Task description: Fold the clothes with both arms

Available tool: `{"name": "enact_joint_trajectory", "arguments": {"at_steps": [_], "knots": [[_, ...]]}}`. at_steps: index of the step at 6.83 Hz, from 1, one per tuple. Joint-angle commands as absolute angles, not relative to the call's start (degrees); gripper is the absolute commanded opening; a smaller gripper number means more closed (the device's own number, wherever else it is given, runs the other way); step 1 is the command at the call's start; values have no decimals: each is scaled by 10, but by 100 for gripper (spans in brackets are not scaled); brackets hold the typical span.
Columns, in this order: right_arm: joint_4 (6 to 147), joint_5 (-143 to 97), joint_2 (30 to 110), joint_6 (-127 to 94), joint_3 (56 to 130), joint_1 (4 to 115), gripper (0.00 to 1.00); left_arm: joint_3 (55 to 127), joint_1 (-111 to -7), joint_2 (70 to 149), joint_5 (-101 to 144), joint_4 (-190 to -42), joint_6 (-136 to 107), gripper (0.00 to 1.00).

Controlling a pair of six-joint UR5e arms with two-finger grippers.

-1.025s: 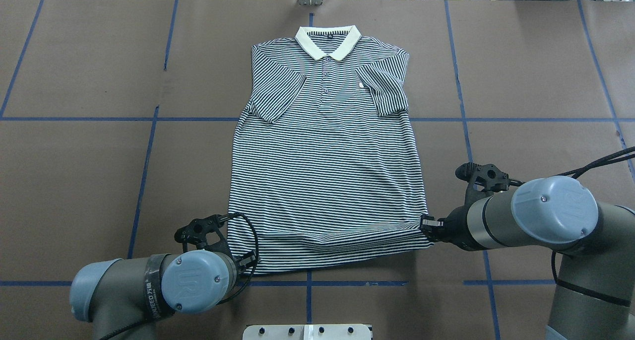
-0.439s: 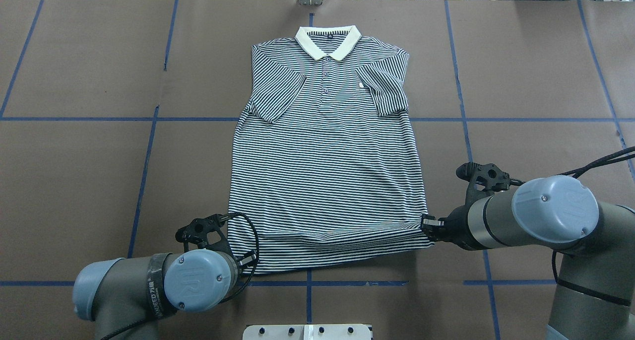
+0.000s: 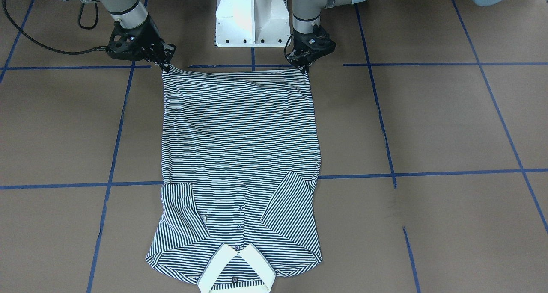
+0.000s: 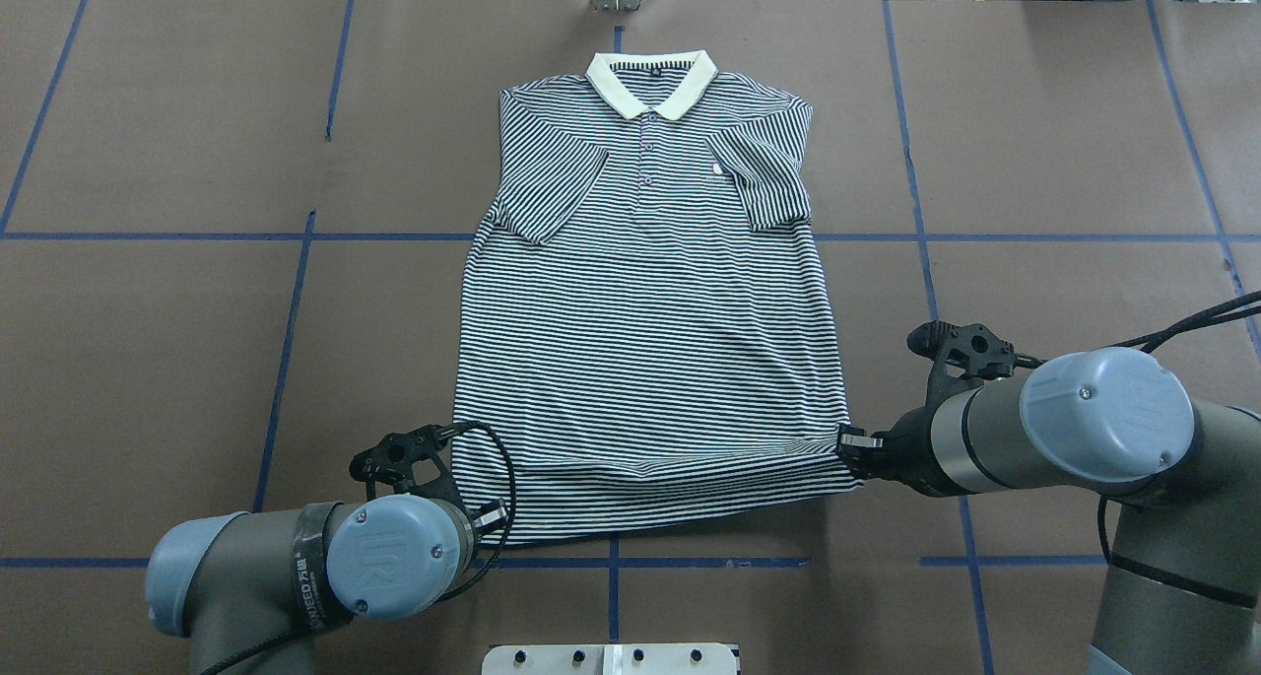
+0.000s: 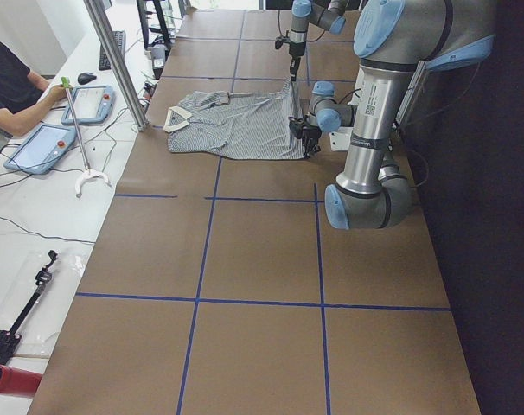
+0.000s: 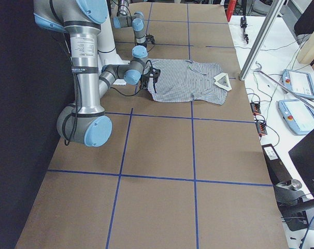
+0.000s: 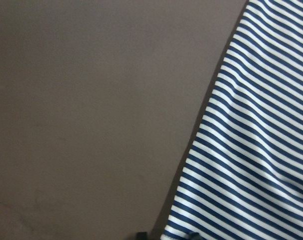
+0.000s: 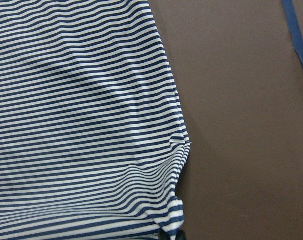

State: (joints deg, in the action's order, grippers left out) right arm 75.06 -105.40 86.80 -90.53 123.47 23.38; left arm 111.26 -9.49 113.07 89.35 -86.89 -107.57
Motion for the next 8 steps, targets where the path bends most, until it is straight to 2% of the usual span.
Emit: {"name": "enact_joint_trajectory", "arguments": {"at_steps": [1, 2, 5, 8], "knots": [[751, -1055, 868, -905, 1235, 235, 0, 1120, -97, 1137, 894, -867, -1076, 0], [751, -1055, 867, -905, 1236, 235, 0, 1135, -102, 1136, 894, -867, -1073, 0], [751, -1101, 886, -905, 1274, 234, 0, 1264, -102, 1124, 900, -789, -1013, 0], [751, -1157, 911, -919, 1333, 151, 0, 1382, -36, 1111, 917, -708, -1015, 0]]}}
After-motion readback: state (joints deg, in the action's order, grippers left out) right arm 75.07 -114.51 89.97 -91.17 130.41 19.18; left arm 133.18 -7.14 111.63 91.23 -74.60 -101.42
